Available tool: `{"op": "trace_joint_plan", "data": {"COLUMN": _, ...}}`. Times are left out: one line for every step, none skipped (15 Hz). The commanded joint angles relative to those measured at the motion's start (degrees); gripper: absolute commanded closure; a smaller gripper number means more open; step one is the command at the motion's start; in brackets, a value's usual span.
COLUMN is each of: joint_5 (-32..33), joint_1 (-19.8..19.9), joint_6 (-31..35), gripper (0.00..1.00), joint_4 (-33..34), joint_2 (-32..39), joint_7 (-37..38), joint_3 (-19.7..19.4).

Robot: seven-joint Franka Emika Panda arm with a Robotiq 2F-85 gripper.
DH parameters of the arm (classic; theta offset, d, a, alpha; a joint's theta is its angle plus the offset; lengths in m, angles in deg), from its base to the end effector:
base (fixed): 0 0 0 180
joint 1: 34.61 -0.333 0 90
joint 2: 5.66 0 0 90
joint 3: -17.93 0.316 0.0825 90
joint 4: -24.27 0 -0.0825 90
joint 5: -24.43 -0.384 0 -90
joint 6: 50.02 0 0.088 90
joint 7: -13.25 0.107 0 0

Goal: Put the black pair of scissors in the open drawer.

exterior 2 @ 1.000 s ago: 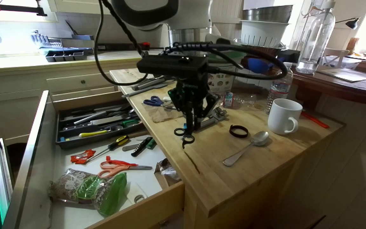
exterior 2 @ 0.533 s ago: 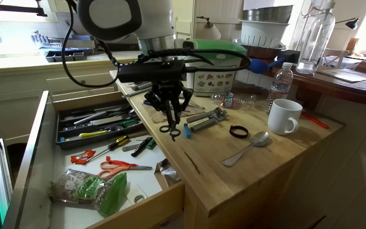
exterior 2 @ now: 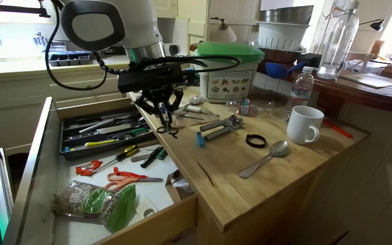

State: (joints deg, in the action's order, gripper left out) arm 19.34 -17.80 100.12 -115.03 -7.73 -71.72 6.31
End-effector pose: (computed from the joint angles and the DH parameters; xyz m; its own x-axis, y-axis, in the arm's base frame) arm 0.4405 -0.2408 0.3408 0.6008 0.7947 0.0865 0.7681 -0.6039 0.2131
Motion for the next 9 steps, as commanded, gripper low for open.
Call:
{"op": "trace_joint_plan", "data": {"joint_5": -0.09, "joint_1": -1.74, "joint_6": -7.31, "gripper": 0.95, "joint_4": -3.05, "joint_2": -6.14, "joint_7": 0.99, "joint_3": -1.29}}
{"op": "trace_joint_plan", "data": {"joint_5": 3.02, "joint_1": -1.28, "joint_6": -8.18, "gripper": 0.95, "joint_4": -2.32, "joint_2": -5.97, "joint_7": 8.92, "joint_3": -1.12}}
{"op": "trace_joint_plan", "data": {"joint_5": 0.34, "joint_1": -2.35, "joint_6": -5.55, "gripper": 0.95, "joint_4": -1.31, "joint_2": -3.61, "joint_7": 2.56, "joint_3": -1.84}}
{"op": "trace_joint_plan", "data": {"joint_5": 0.87, "joint_1": -2.48, "joint_6": -5.95, "gripper": 0.79, "joint_4": -1.33, "joint_2": -4.21, "joint_7": 3.73, "joint_3": -2.00}}
{"op": "trace_joint_plan", "data": {"joint_5": 0.86, "joint_1": -2.62, "joint_6": -5.95, "gripper": 0.79, "joint_4": -1.33, "joint_2": -4.32, "joint_7": 3.68, "joint_3": -2.15}}
{"op": "trace_joint_plan", "data": {"joint_5": 0.85, "joint_1": -2.70, "joint_6": -5.95, "gripper": 0.79, "joint_4": -1.33, "joint_2": -4.23, "joint_7": 3.66, "joint_3": -2.22}}
{"op": "trace_joint_plan", "data": {"joint_5": 0.84, "joint_1": -2.72, "joint_6": -5.94, "gripper": 0.95, "joint_4": -1.33, "joint_2": -4.07, "joint_7": 3.65, "joint_3": -2.23}}
{"op": "trace_joint_plan", "data": {"joint_5": 3.11, "joint_1": -2.52, "joint_6": -4.64, "gripper": 0.95, "joint_4": -2.21, "joint_2": -4.18, "joint_7": 5.46, "joint_3": -1.84}}
{"op": "trace_joint_plan", "data": {"joint_5": 3.75, "joint_1": -2.68, "joint_6": -3.08, "gripper": 0.95, "joint_4": -3.77, "joint_2": -5.01, "joint_7": 5.19, "joint_3": -1.79}}
